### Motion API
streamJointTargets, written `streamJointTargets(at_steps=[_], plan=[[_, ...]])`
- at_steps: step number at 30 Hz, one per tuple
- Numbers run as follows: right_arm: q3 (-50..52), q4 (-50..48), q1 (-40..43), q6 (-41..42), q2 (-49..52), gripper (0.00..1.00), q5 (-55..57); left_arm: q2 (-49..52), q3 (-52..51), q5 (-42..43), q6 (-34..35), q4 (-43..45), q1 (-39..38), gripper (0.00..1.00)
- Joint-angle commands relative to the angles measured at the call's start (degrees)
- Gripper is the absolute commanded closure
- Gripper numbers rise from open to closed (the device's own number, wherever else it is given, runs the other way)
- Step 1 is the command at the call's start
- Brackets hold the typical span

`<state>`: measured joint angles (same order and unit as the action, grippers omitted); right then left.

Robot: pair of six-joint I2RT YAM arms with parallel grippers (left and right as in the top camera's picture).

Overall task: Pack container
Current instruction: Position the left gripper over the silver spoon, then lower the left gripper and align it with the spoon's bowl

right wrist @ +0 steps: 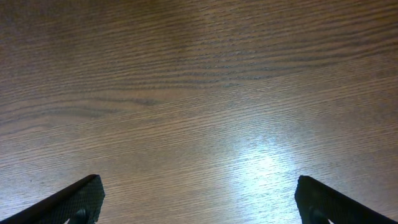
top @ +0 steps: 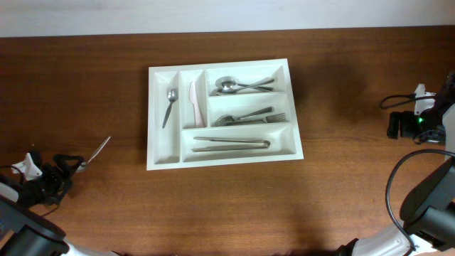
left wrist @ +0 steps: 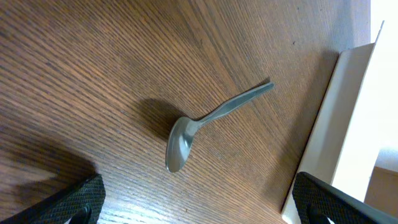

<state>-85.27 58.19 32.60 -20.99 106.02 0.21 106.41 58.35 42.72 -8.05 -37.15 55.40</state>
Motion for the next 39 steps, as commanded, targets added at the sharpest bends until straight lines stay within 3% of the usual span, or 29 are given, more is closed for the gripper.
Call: streamJointTargets(at_steps=[1, 26, 29, 37, 39], plan=[[0.0, -0.2, 0.0, 0.4, -0.6, 0.01, 0.5, 1.3, -0.2, 0.4, 0.0, 0.7, -0.3, 0.01], [0.0, -0.2, 0.0, 0.4, -0.6, 0.01, 0.5, 1.4, -0.2, 2.3, 1.2, 4.2, -4.7, 0.00], [0.0, -0.2, 0.0, 0.4, -0.6, 0.01, 0.5, 1.4, -0.2, 2.3, 1.2, 4.2, -4.7, 0.07], [0.0, -0.2, 0.0, 0.4, -0.6, 0.01, 0.5, 1.5, -0.2, -0.1, 1.2, 3.5, -4.7, 0.07], [0.0, -0.2, 0.0, 0.4, -0.6, 0.01, 0.5, 1.5, -0.2, -0.1, 1.1, 3.5, -4.7, 0.16]])
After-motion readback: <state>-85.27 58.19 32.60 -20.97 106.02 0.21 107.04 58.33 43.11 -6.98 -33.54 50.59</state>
